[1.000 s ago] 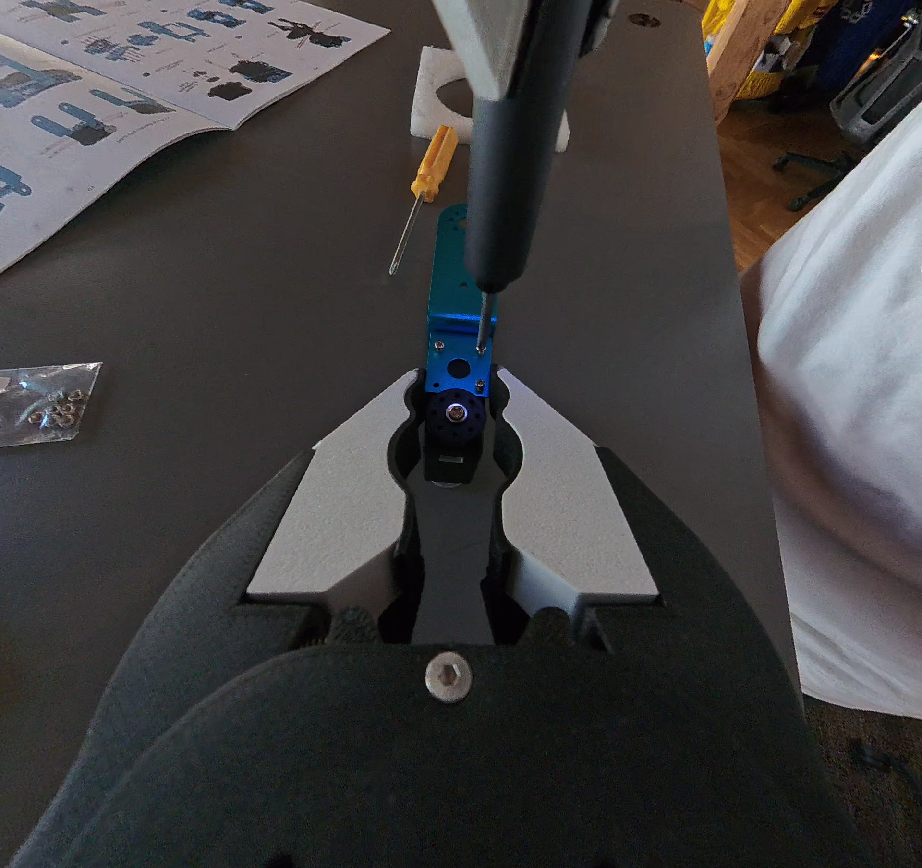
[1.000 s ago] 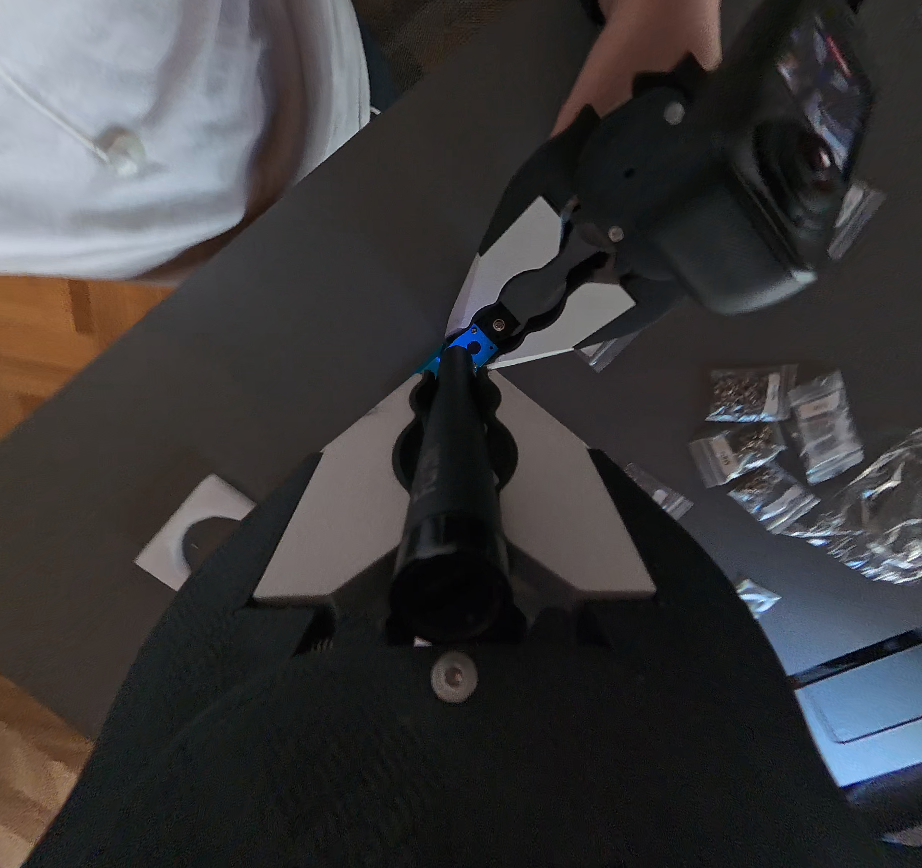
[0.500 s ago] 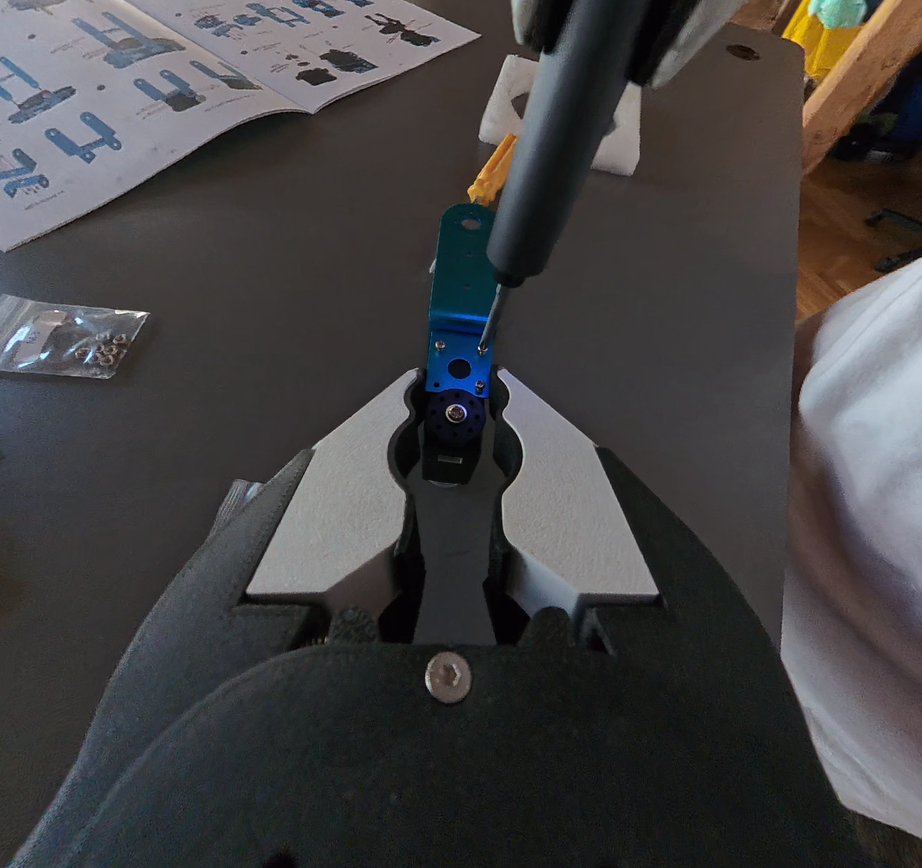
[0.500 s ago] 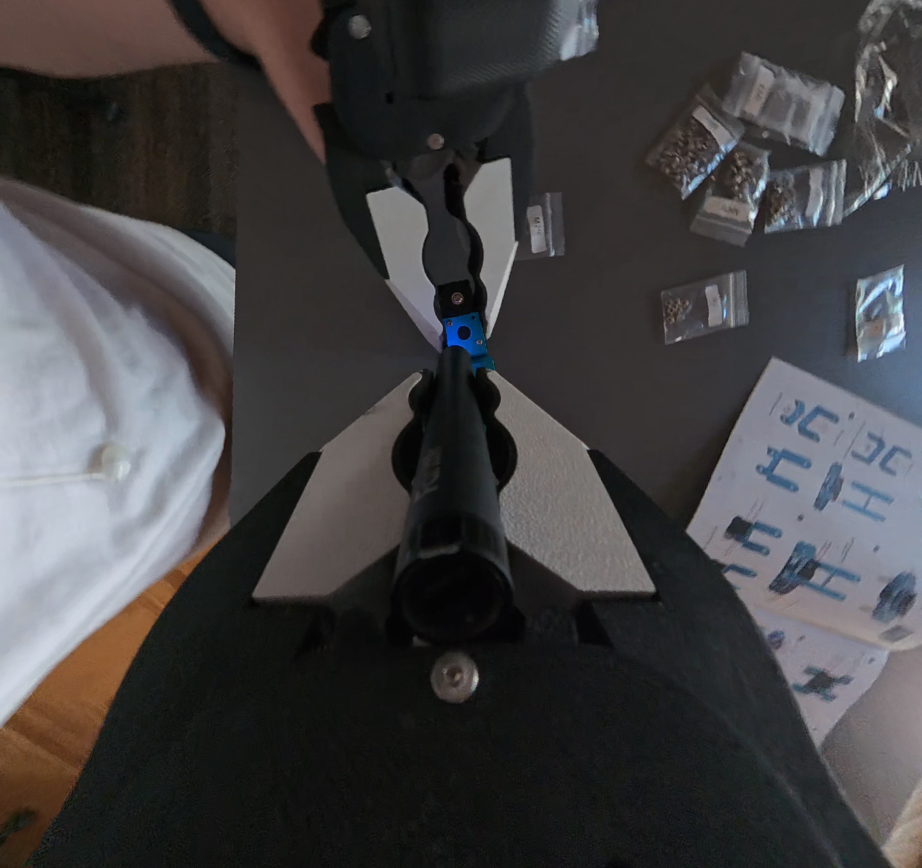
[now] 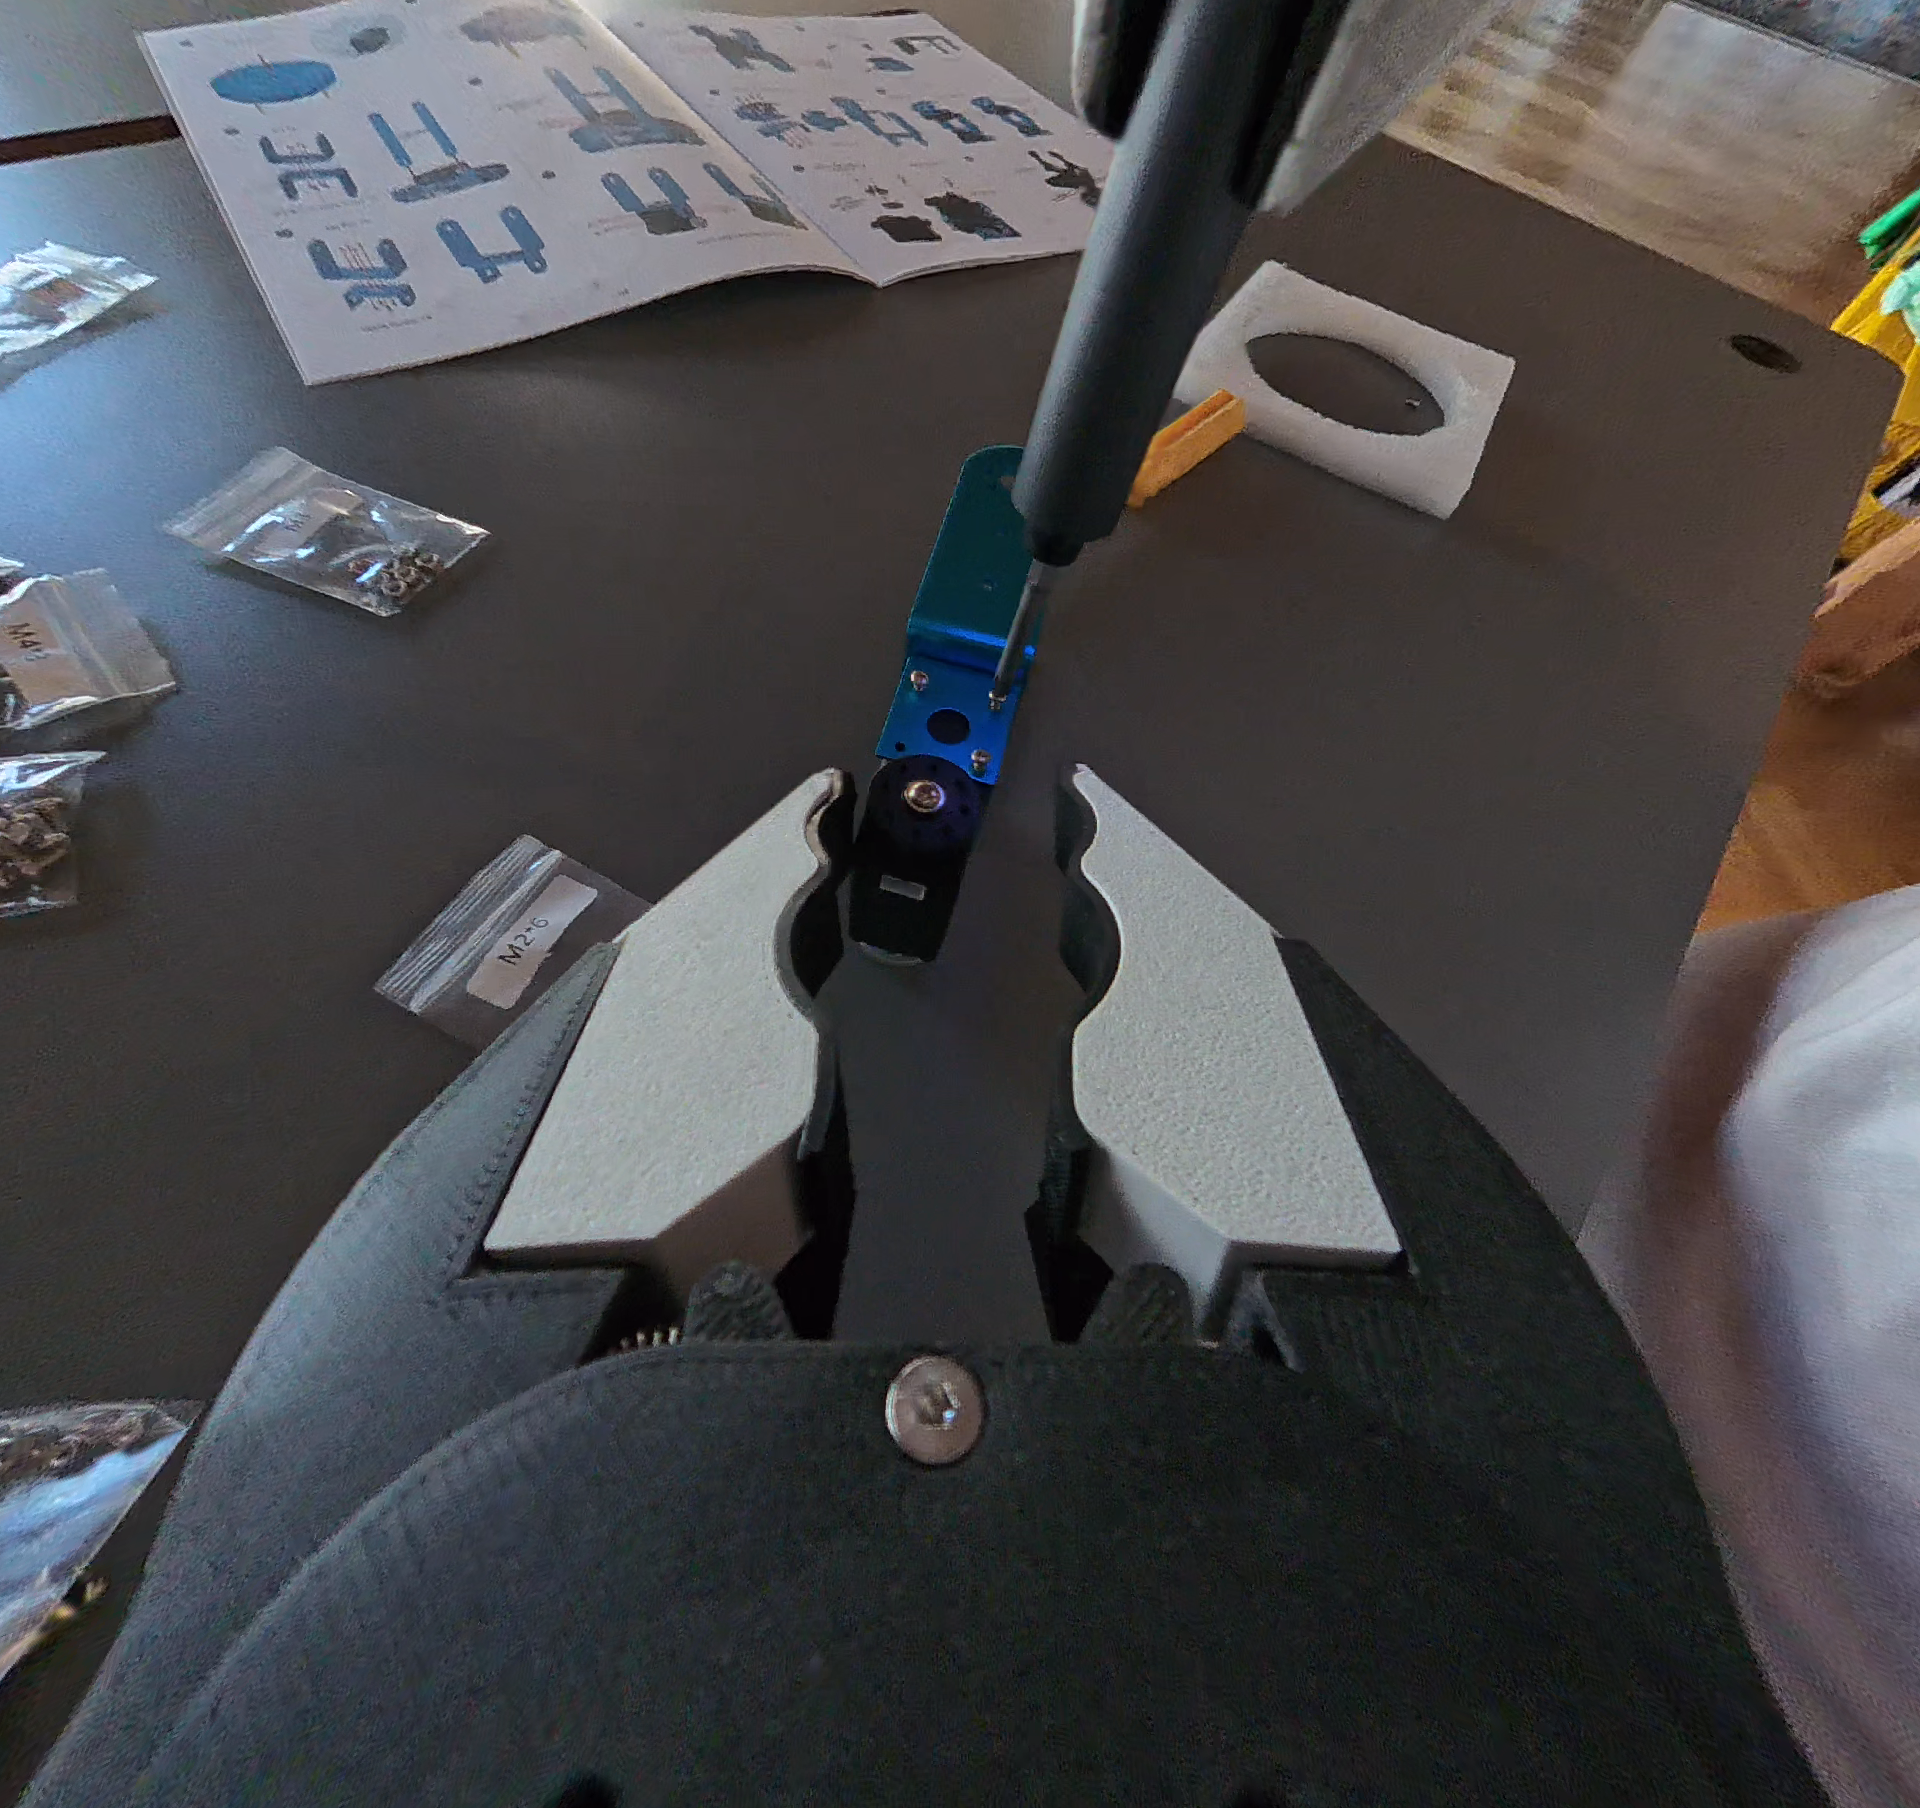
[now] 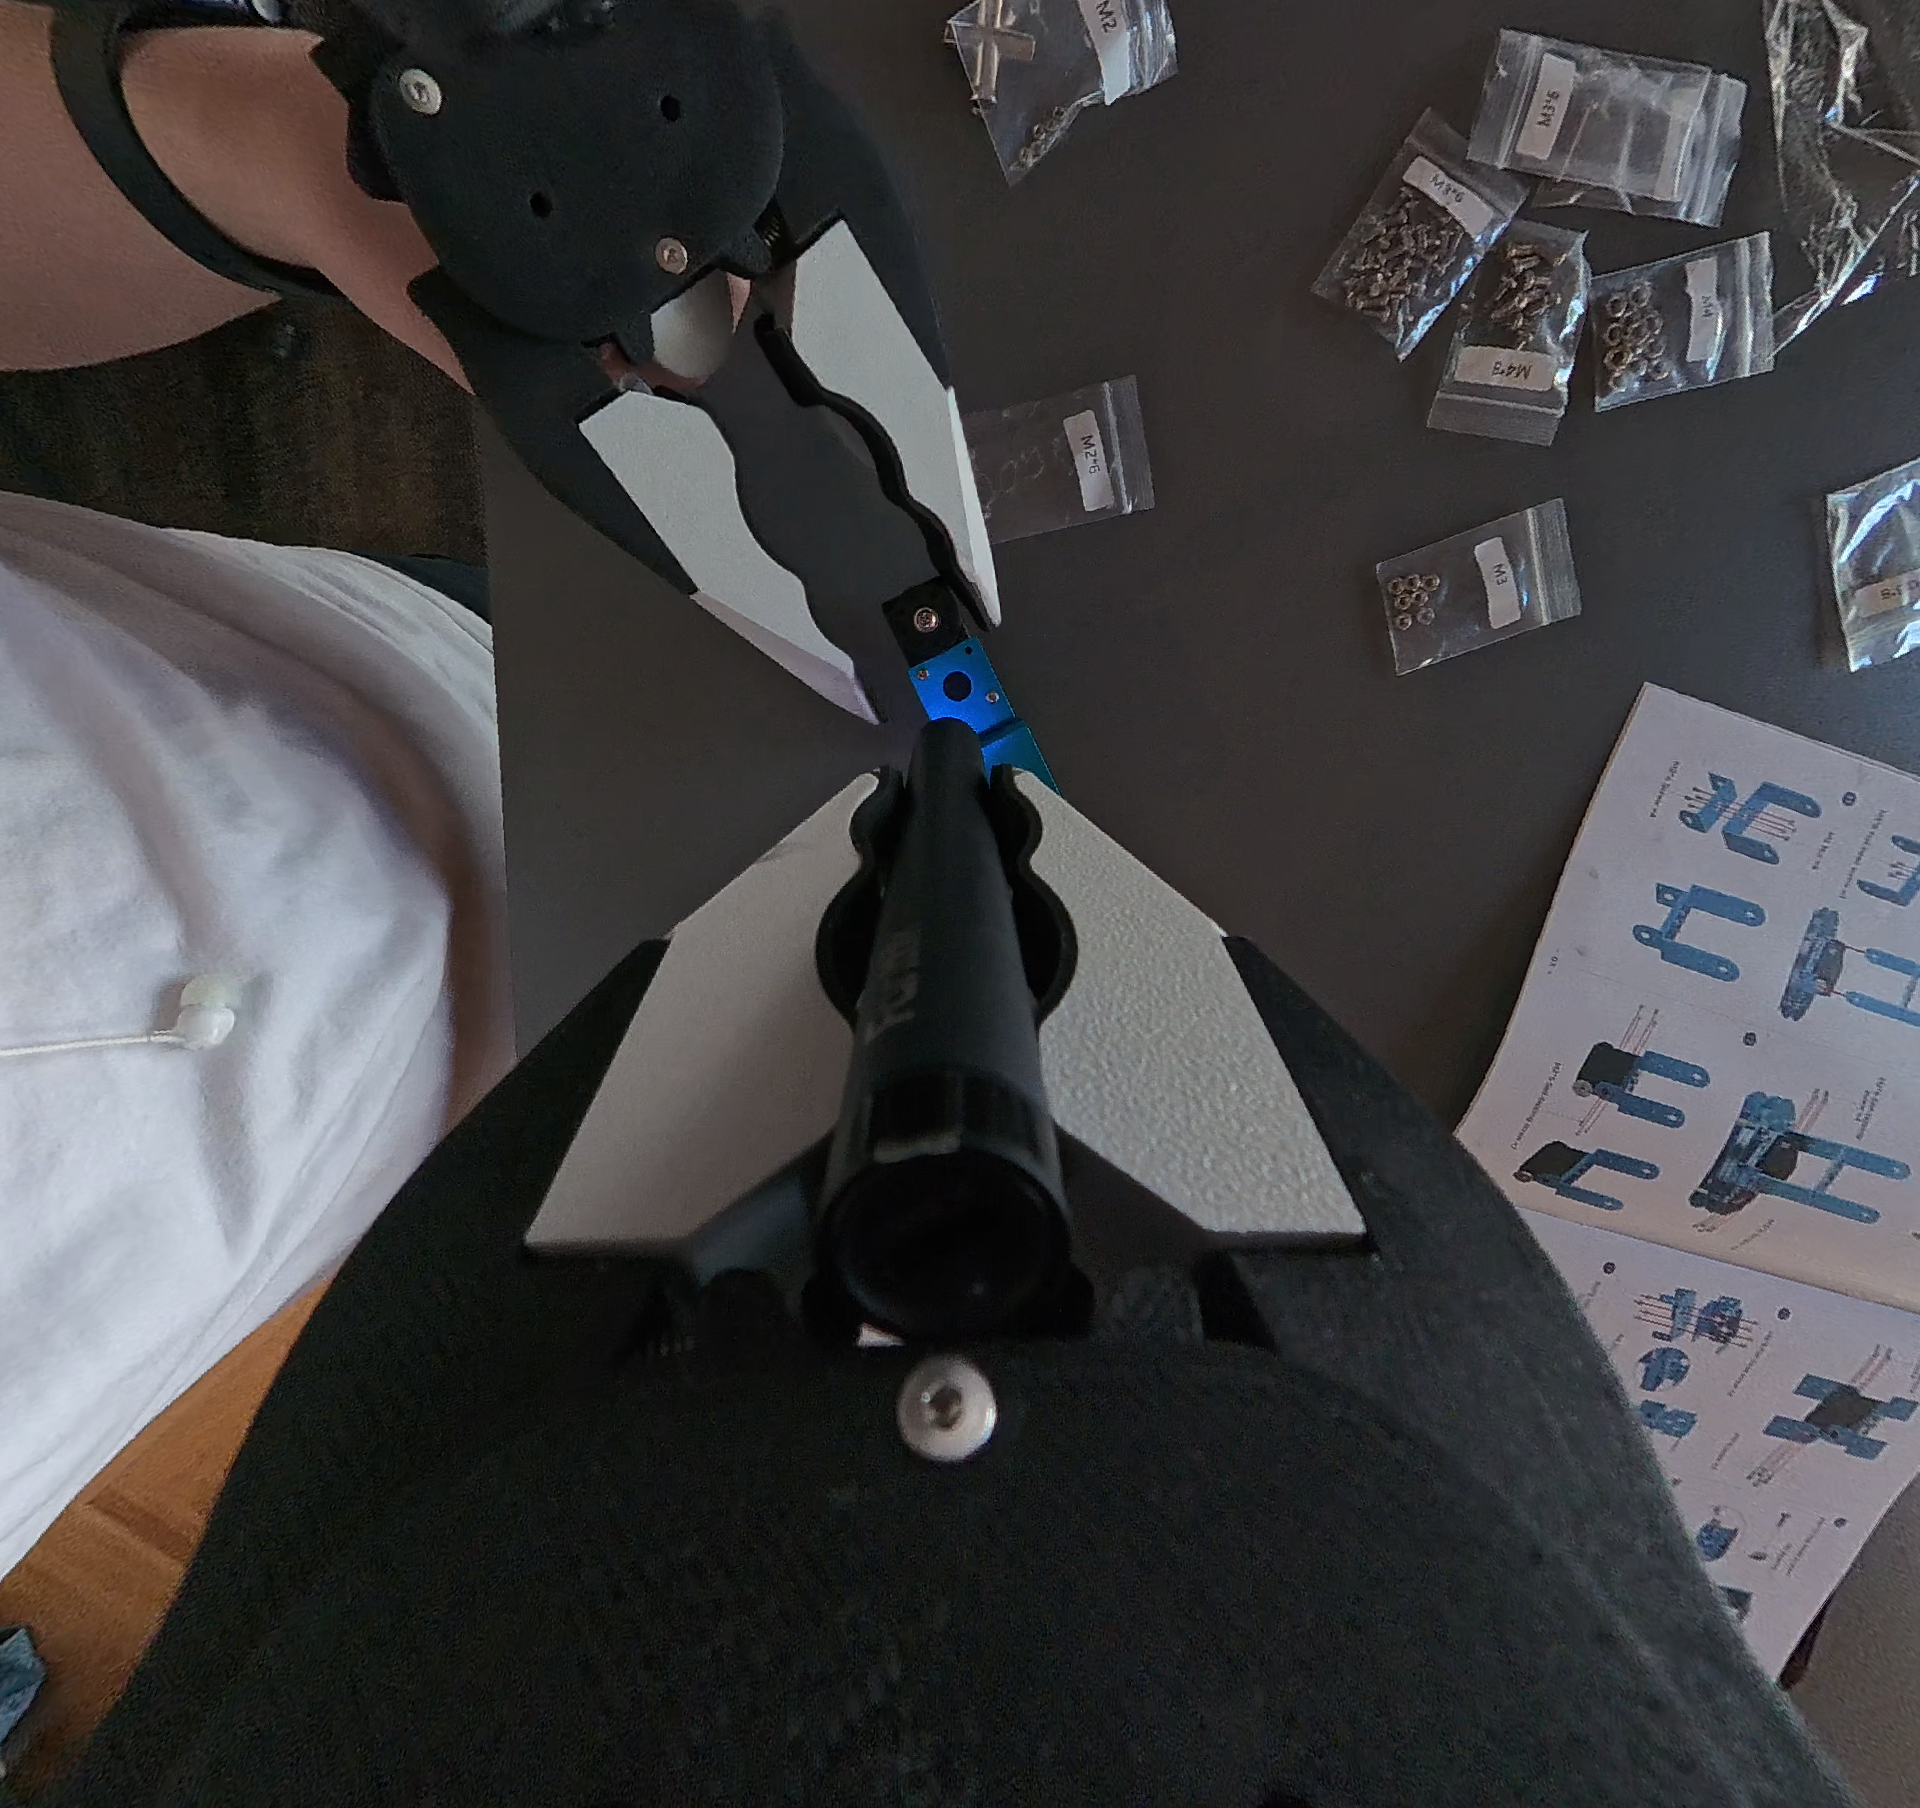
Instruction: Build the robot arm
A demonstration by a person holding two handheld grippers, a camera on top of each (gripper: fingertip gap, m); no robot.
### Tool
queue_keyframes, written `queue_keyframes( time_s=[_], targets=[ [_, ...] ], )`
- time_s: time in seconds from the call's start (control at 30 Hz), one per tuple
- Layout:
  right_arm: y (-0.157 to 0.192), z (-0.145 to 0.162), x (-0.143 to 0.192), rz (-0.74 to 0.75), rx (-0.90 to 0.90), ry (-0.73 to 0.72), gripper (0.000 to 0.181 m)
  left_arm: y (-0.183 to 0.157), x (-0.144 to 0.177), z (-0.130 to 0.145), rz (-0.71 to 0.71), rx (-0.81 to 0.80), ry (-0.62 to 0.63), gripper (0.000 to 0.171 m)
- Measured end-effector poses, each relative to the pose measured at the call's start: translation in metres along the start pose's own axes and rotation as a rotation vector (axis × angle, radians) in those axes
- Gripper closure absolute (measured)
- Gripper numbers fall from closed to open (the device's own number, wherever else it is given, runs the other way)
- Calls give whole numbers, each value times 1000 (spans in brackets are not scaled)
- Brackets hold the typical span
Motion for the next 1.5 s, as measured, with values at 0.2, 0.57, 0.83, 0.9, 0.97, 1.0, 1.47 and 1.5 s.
queue_keyframes(
  time_s=[0.2, 0.57, 0.83, 0.9, 0.97, 1.0, 1.47, 1.5],
  targets=[
    [1, -2, 0, 4, 25, 22, 162, 0, -9, 4, -87, -90, 82, 138],
    [8, 2, 2, 16, -7, 25, 162, -27, -6, 9, -185, 32, 57, 135],
    [11, 0, 1, 40, 9, 39, 162, -24, -14, 18, -271, 99, 170, 146],
    [9, 0, 1, 42, -12, 36, 162, -22, -17, 21, -278, 116, 212, 148],
    [8, 0, 1, 47, -33, 30, 162, -22, -18, 21, -302, 112, 213, 148],
    [9, 1, 1, 51, -42, 26, 162, -22, -18, 21, -312, 123, 211, 148],
    [17, 13, 4, 112, -108, -10, 162, -49, -27, 21, -397, 299, 160, 137],
    [18, 13, 5, 114, -111, -12, 162, -49, -26, 21, -390, 312, 156, 138]
  ],
)
Point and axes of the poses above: each gripper's, where its closed fingertips meet, x back along the fingers, z out of its underside, y = z × x across the jaws, the point moved 7 cm from there along x, back along the fingers
